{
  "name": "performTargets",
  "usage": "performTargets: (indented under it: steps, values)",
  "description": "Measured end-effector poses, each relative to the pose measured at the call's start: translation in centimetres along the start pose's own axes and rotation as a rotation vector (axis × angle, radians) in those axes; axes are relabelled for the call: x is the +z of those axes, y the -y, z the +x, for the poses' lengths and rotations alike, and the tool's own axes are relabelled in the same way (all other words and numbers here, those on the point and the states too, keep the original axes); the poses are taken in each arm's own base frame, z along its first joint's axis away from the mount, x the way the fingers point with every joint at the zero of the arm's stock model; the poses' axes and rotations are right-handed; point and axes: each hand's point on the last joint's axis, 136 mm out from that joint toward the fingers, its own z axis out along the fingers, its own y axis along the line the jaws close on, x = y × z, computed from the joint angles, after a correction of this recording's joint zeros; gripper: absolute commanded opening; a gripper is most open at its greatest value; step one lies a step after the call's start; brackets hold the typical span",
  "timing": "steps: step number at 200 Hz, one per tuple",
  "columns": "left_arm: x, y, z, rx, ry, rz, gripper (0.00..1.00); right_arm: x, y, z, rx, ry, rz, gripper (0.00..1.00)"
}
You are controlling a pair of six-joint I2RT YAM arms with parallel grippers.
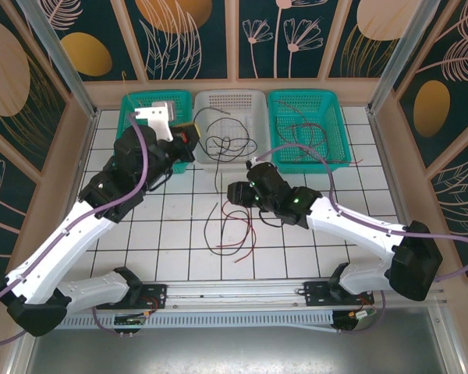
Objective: Untangle the cables
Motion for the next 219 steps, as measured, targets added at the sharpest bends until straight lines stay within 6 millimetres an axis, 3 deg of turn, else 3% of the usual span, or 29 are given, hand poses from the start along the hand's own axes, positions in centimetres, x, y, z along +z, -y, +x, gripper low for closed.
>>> performTargets:
  steps: [40,92,142,156,165,192,219]
  values:
    - [3.1,-1.1,-3.2,-0.016,0.069,-0.070,0.00,-1.2,0.2,-0.4,0.001,0.044,0.029,0.50]
    - [10.1,-4.3,-4.0,-0.002,0.044,-0.171,0.00,-4.1,0.6,-2.0,0.040,0.124,0.043,0.50]
    - [17.4,-6.6,-1.2,0.044,-0.020,-0.252,0.00,-5.7,1.9,-1.8,0.073,0.144,0.081,0.50]
    - [19.5,-7.6,-0.1,0.053,-0.042,-0.281,0.33,-6.1,2.2,-1.8,0.081,0.151,0.086,0.50]
    - [20.7,-8.2,0.9,0.057,-0.065,-0.297,0.45,-6.4,2.3,-1.8,0.086,0.155,0.090,0.50]
    - [23.2,-10.0,4.3,0.066,-0.149,-0.341,0.50,-7.1,2.6,-1.8,0.102,0.166,0.095,0.50]
    - [22.8,-11.0,6.4,0.066,-0.203,-0.364,0.51,-7.4,2.8,-1.7,0.108,0.173,0.100,0.50]
